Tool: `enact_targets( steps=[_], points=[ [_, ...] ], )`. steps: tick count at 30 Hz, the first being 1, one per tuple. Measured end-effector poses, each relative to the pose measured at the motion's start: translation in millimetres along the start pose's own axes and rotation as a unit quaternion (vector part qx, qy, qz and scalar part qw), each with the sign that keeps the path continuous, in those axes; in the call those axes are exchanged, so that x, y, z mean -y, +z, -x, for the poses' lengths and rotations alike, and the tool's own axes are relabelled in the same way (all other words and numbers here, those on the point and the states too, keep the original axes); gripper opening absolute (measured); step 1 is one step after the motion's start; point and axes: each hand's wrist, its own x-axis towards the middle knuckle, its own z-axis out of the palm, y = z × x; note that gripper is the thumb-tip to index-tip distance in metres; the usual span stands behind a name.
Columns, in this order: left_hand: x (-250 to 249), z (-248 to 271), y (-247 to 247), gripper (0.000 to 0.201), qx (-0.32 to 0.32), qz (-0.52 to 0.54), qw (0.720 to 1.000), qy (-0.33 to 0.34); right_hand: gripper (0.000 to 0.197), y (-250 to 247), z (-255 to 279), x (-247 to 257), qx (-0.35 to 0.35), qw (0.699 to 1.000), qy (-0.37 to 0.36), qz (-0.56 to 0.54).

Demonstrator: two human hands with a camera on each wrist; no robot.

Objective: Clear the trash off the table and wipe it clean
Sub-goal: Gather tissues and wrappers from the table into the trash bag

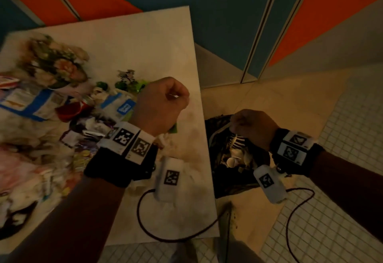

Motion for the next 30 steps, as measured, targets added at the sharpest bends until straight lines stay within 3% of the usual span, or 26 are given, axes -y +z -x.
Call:
enact_targets(
  steps=[2,7,11,15,18,20,23,27,30],
  points=[
    [7,5,-33,0.005,-0.009,-0.022,1.0,0.012,0.02,21,17,25,0.05,0.999,-0.019,-0.009],
    [43,11,-110,0.006,-0.019,-0.079,0.997,-0.009,0.043,78,40,65,0.101,0.985,-0.077,0.119],
    [78,23,-131,0.004,0.05,-0.216,0.975,-0.031,0.068,127,41,84,0.126,0.97,-0.078,0.194],
    [104,43,-115,0.041,0.183,-0.29,0.939,0.024,0.092,169,35,88,0.133,0.947,-0.067,0.285],
    [123,50,-100,0.079,0.265,-0.423,0.866,0.039,0.1,186,35,85,0.12,0.938,-0.05,0.321],
    [134,53,-97,0.09,0.27,-0.469,0.841,0.021,0.101,192,35,86,0.102,0.939,-0.042,0.326],
    [145,56,-100,0.086,0.255,-0.469,0.845,0.009,0.093,201,35,90,0.073,0.946,-0.036,0.313],
    [156,58,-103,0.055,0.202,-0.405,0.891,0.036,0.075,213,37,95,0.049,0.946,-0.05,0.317],
    [159,61,-102,0.039,0.169,-0.361,0.915,0.058,0.072,217,34,95,0.046,0.943,-0.053,0.325]
  ],
)
